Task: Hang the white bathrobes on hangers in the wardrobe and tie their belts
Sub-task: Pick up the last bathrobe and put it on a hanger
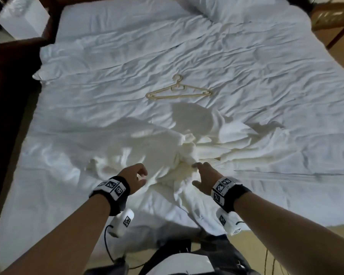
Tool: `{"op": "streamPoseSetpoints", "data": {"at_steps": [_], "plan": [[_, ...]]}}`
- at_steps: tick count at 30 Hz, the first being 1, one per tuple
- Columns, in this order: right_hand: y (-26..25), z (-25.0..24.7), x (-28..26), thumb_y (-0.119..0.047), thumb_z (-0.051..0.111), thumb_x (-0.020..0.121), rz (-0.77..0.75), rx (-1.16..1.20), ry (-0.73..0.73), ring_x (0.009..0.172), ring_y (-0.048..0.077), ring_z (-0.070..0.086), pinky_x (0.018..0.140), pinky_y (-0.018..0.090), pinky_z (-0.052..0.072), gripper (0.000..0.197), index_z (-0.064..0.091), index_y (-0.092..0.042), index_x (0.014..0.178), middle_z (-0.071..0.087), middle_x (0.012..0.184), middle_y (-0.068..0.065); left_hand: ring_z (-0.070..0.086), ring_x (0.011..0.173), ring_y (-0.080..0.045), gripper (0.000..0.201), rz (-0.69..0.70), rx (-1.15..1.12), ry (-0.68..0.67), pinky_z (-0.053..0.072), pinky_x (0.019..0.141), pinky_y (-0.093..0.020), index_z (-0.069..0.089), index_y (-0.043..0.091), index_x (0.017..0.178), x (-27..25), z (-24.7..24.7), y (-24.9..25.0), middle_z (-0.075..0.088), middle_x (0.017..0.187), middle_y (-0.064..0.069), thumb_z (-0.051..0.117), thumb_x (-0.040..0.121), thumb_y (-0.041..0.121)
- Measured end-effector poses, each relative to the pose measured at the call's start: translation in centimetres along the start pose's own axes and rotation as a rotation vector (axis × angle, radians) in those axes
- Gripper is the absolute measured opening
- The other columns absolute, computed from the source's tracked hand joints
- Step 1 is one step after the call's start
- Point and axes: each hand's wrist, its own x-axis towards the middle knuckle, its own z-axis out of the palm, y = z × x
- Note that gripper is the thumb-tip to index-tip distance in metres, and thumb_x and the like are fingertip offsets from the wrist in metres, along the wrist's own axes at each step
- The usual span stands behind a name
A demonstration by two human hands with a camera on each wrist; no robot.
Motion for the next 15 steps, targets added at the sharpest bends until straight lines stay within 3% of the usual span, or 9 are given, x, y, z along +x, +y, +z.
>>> {"op": "streamPoseSetpoints", "data": {"at_steps": [3,7,9,11,13,15], "plan": [[0.8,2.6,0.1,-0.040,0.070,0.084,0.127,0.221,0.011,0.115,0.032,0.054,0.096,0.041,0.044,0.082,0.018,-0.025,0.146,0.037,0.135,0.013,0.060,0.077,-0.012,0.019,-0.009,0.051,-0.048,0.039,0.073,-0.020,0.052,0.029,0.088,0.7,1.8,0.6,0.062,0.096,0.010,0.070,0.082,0.025],[0.8,4.7,2.1,-0.044,0.082,0.071,0.428,0.710,0.151,0.123,0.035,0.049,0.101,0.043,0.041,0.099,0.017,-0.022,0.142,0.039,0.140,0.018,0.059,0.073,-0.010,0.017,-0.016,0.058,-0.037,0.039,0.073,-0.021,0.055,0.027,0.089,-0.1,3.2,0.5,0.062,0.095,0.010,0.070,0.082,0.024],[0.4,4.3,3.2,-0.034,0.080,0.077,0.561,0.949,0.201,0.118,0.035,0.052,0.090,0.038,0.046,0.089,0.020,-0.019,0.141,0.044,0.137,0.017,0.058,0.072,-0.008,0.016,-0.026,0.041,-0.042,0.041,0.071,-0.019,0.055,0.026,0.091,-1.1,3.5,0.3,0.062,0.095,0.011,0.069,0.083,0.023],[0.2,3.0,3.8,-0.018,0.068,0.087,0.619,1.117,0.227,0.104,0.030,0.054,0.073,0.032,0.044,0.066,0.027,-0.016,0.139,0.049,0.130,0.016,0.058,0.074,-0.006,0.017,-0.050,0.023,-0.061,0.044,0.071,-0.019,0.054,0.031,0.088,-2.0,3.5,-0.2,0.061,0.094,0.014,0.067,0.083,0.022],[0.2,1.9,4.1,-0.008,0.056,0.091,0.569,1.087,0.243,0.087,0.020,0.052,0.067,0.028,0.041,0.049,0.036,-0.014,0.135,0.054,0.116,0.011,0.059,0.076,-0.004,0.022,-0.064,0.017,-0.074,0.049,0.078,-0.025,0.050,0.038,0.084,-2.5,3.3,-0.8,0.060,0.095,0.016,0.066,0.082,0.023],[-0.4,0.6,3.8,-0.005,0.051,0.089,0.435,0.958,0.278,0.070,0.015,0.050,0.062,0.025,0.043,0.042,0.043,-0.016,0.128,0.055,0.092,0.006,0.060,0.079,-0.006,0.023,-0.069,0.015,-0.071,0.048,0.078,-0.023,0.049,0.037,0.090,-2.5,3.3,-0.6,0.059,0.102,0.013,0.066,0.082,0.024]]}}
